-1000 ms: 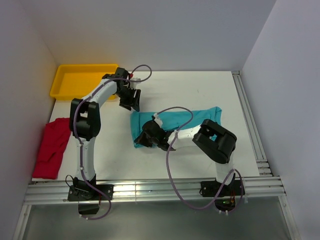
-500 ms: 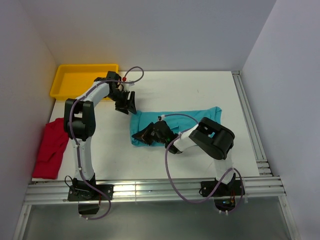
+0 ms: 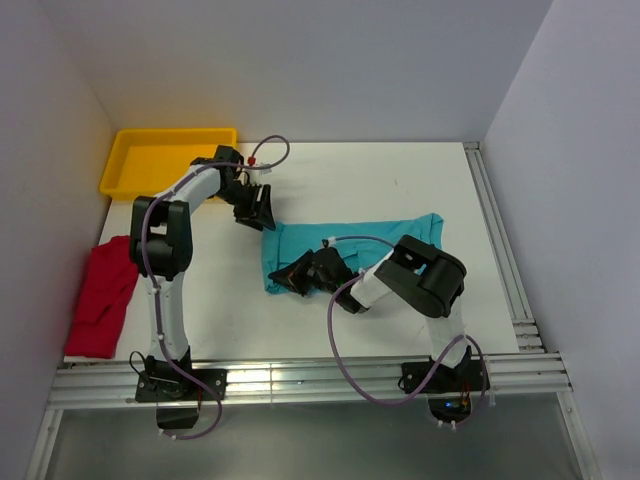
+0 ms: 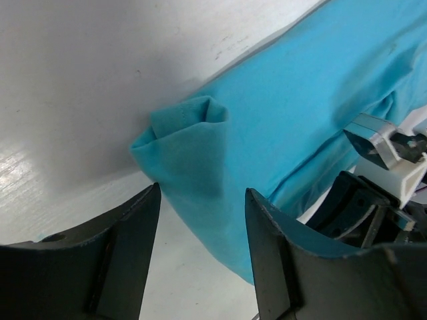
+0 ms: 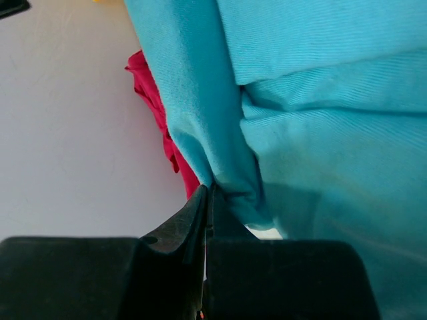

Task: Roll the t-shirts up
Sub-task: Roll the tshirt

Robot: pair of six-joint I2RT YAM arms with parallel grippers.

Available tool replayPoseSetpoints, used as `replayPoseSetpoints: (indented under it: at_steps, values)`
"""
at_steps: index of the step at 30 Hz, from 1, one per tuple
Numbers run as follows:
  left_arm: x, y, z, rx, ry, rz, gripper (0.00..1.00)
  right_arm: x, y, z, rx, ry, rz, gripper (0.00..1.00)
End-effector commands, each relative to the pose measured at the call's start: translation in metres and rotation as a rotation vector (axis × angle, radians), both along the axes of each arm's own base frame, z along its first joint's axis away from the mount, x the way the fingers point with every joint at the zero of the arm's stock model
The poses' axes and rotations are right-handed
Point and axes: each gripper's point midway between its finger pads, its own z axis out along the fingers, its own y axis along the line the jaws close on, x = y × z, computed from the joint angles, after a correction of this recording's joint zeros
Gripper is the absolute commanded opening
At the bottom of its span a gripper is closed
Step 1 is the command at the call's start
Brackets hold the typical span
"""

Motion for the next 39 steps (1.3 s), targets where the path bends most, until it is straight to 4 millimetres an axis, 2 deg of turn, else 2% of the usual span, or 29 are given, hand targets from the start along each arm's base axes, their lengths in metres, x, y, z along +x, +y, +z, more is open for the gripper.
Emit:
replayPoseSetpoints:
  at_steps: [1,5,10,20,27,30,31,32,35,39]
  values:
    - [0.004,-0.003,-0.006,0.019,-0.016,-0.019,0.59,0.004,-0.007,0.003,0.033,0.002,-0.038,0.00]
    - [0.007,0.001,-0.001,0.053,-0.058,0.000,0.64,0.002,-0.012,0.001,0.040,0.013,-0.055,0.00]
    - [0.008,-0.004,0.014,0.017,-0.088,-0.015,0.68,0.000,-0.017,-0.006,0.053,0.044,-0.072,0.00]
    - [-0.013,-0.015,0.015,-0.085,-0.052,-0.085,0.70,0.000,-0.026,-0.014,0.043,0.077,-0.110,0.00]
    - [-0.014,-0.020,0.012,-0.114,-0.025,-0.084,0.67,-0.002,-0.033,-0.018,0.023,0.095,-0.130,0.00]
    - [-0.010,-0.019,0.009,-0.082,-0.025,-0.076,0.58,-0.003,-0.034,-0.022,0.009,0.105,-0.134,0.00]
    - [-0.010,-0.022,0.007,-0.054,-0.020,-0.080,0.41,-0.002,-0.035,-0.023,-0.004,0.104,-0.137,0.00]
    - [-0.010,-0.019,0.004,-0.030,-0.017,-0.074,0.41,-0.002,-0.035,-0.023,-0.008,0.105,-0.137,0.00]
    - [-0.009,-0.023,0.003,0.011,-0.028,-0.071,0.30,-0.002,-0.035,-0.024,-0.030,0.105,-0.131,0.00]
    - [-0.004,-0.017,-0.001,0.091,-0.033,-0.048,0.15,-0.001,-0.036,-0.025,-0.074,0.100,-0.124,0.00]
